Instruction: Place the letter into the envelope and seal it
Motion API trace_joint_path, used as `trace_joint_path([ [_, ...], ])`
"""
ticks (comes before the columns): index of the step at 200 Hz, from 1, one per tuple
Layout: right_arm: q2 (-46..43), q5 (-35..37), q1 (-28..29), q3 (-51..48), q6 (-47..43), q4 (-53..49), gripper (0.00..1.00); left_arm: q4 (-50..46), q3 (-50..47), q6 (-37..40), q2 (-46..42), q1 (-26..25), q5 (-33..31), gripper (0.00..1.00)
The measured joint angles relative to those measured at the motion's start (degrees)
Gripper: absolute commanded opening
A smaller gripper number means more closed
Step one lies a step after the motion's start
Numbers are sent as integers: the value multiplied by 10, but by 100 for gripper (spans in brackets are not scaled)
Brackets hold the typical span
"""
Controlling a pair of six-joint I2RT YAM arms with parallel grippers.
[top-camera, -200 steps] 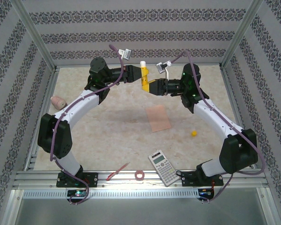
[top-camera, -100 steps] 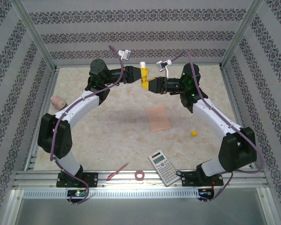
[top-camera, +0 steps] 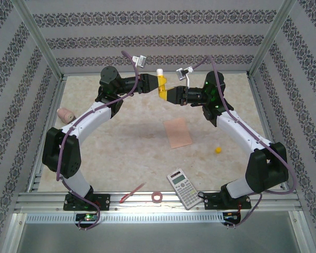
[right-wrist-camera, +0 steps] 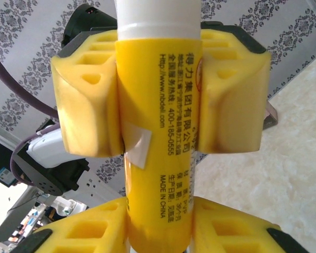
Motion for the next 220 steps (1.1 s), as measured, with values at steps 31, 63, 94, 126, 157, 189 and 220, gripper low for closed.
trace_joint_path([
  [31,0,2,0,0,0,0,21,0,0,0,0,0,-2,0],
  [63,0,10,0,2,-7,-9,20,-2,0,0,0,1,-6,0],
  [94,0,38,8,15,-32,-54,20,-22,0,13,0,5,-14,0],
  [126,-6,110,27,43,-96,-160,19,-59,0,35,-1,11,-28,0],
  [157,-13,236,64,86,-179,-290,19,-116,0,68,-7,17,-50,0],
  [189,-15,374,107,105,-228,-355,18,-172,0,104,-12,17,-77,0],
  [220,-15,485,143,110,-250,-378,18,-218,0,131,-18,14,-110,0],
])
